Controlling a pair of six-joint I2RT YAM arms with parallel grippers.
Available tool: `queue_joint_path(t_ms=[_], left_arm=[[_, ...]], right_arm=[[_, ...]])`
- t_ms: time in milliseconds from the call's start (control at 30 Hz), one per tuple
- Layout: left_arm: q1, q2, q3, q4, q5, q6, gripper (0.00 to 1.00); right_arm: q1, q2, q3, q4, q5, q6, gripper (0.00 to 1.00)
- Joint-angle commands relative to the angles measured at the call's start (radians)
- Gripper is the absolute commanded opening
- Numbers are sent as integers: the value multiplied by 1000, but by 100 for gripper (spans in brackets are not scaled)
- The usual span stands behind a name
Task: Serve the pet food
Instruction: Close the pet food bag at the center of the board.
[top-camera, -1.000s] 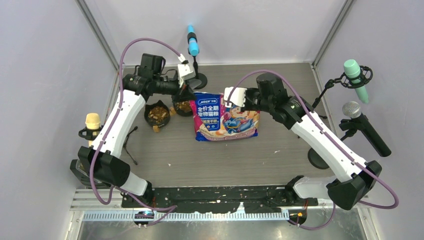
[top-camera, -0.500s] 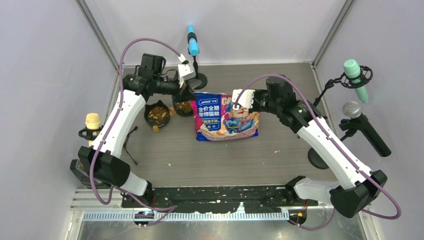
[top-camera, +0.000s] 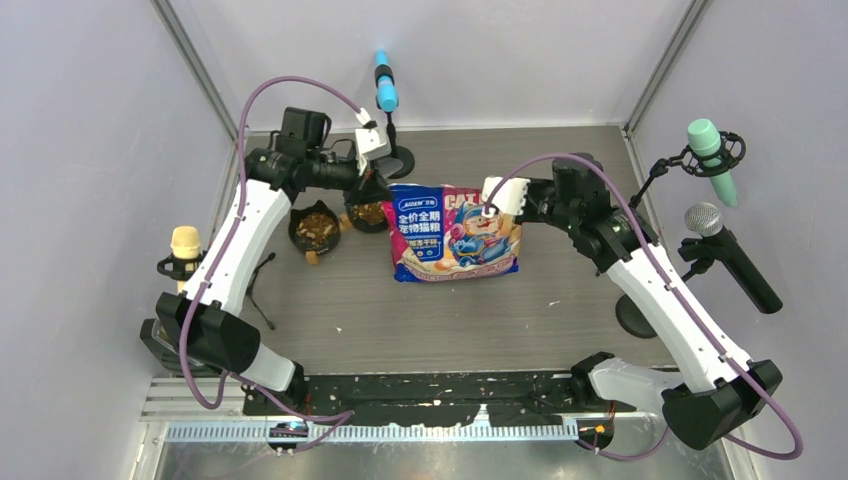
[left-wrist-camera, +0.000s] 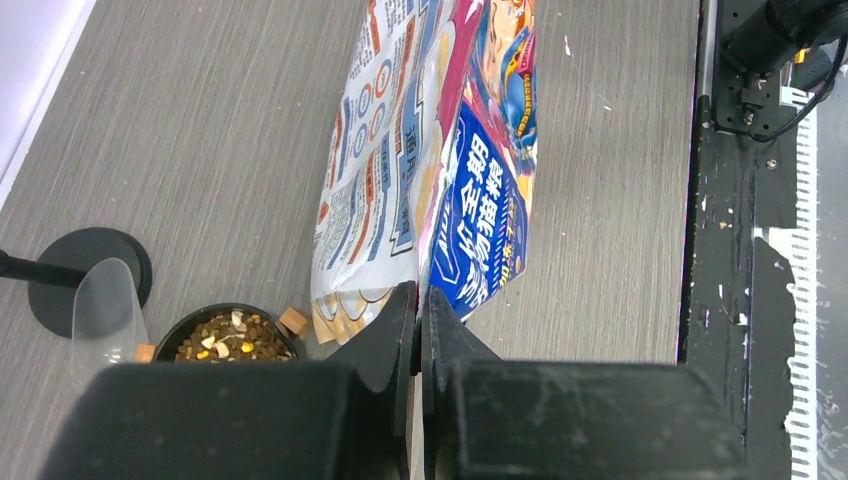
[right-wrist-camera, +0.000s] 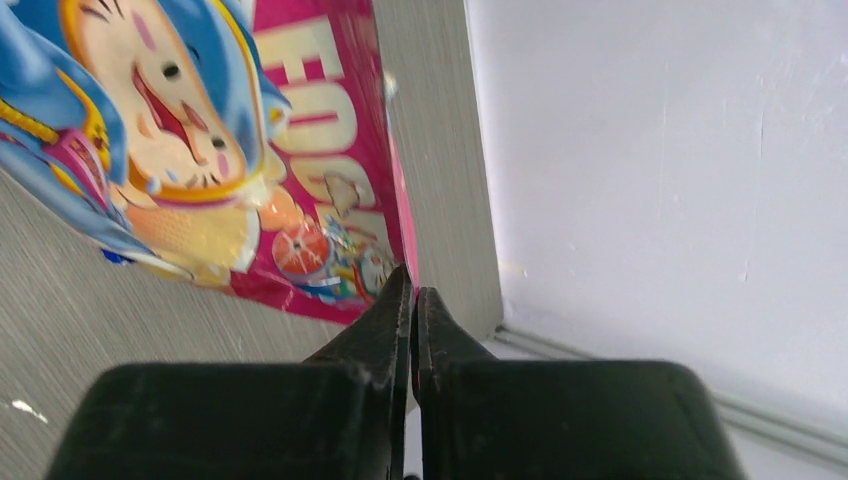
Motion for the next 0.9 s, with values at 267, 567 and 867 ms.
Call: queue_joint_path(t_ms=[267, 567, 867], left_arm=[[83, -43, 13, -87, -119, 13, 0], [76, -26, 125, -122, 20, -39, 37], [75, -4, 139, -177, 5, 11, 56]], right_arm=[[-145, -83, -3, -138, 434, -29, 5], [-158, -70, 138, -137, 254, 159, 24], [-104, 0, 297, -37, -310, 581, 64]])
